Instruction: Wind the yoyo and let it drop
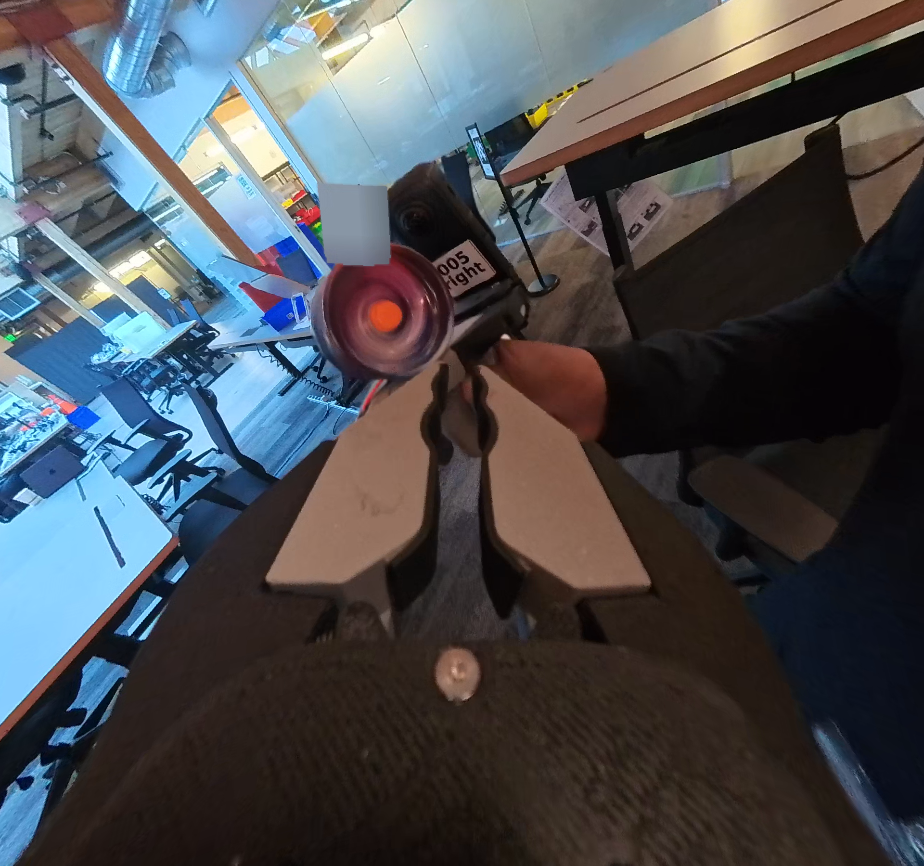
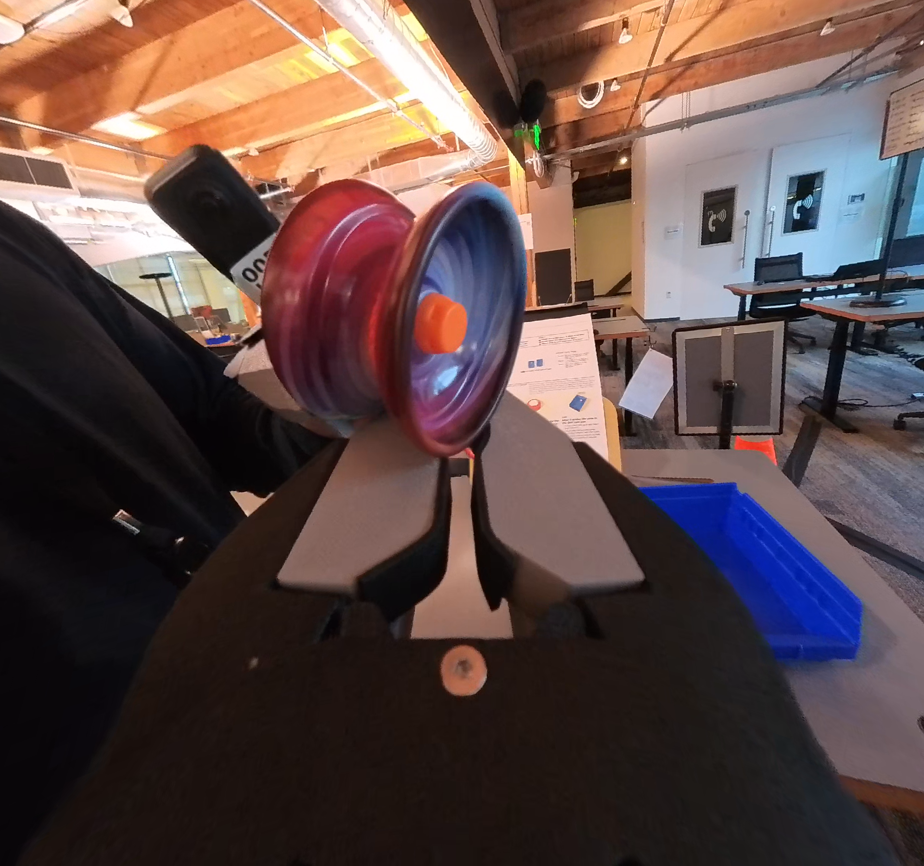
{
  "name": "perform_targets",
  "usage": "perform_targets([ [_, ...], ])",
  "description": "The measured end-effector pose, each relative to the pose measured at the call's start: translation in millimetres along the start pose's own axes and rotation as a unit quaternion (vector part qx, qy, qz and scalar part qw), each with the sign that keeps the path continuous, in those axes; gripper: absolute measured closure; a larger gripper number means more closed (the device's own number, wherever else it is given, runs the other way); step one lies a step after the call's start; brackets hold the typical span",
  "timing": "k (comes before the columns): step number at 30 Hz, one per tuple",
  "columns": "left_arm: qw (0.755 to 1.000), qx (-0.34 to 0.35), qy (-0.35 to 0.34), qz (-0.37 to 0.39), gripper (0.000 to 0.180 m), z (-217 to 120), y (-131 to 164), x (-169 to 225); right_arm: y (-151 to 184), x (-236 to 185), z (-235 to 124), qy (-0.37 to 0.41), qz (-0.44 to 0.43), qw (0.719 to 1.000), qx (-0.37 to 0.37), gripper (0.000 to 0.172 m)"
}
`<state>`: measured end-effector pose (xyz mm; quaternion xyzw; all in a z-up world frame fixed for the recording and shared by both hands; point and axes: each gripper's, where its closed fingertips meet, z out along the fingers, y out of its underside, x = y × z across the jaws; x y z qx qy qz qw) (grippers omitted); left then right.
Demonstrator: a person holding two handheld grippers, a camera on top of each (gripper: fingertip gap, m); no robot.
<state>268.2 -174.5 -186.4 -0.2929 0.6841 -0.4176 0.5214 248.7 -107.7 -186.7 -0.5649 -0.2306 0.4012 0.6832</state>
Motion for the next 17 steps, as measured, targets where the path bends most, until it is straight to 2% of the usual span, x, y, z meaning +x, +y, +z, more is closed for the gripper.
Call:
perform_targets([
  [4, 1.000, -0.017, -0.003, -0.018, 0.173, -16, 17, 8, -6, 1, -8, 0.012, -0.006, 1.000, 0.003, 0.172],
  [11, 0.993, -0.057, -0.019, -0.103, 0.174, -44, 75, 24, -31, 14, -35, 0.060, -0.022, 0.998, -0.003, 0.172],
  [15, 0.989, -0.066, -0.034, -0.131, 0.176, -55, 99, 28, -57, 30, -56, 0.100, -0.047, 0.993, -0.035, 0.172],
  [17, 0.985, -0.066, -0.034, -0.153, 0.177, -57, 111, 29, -67, 52, -66, 0.135, -0.056, 0.986, -0.082, 0.172],
])
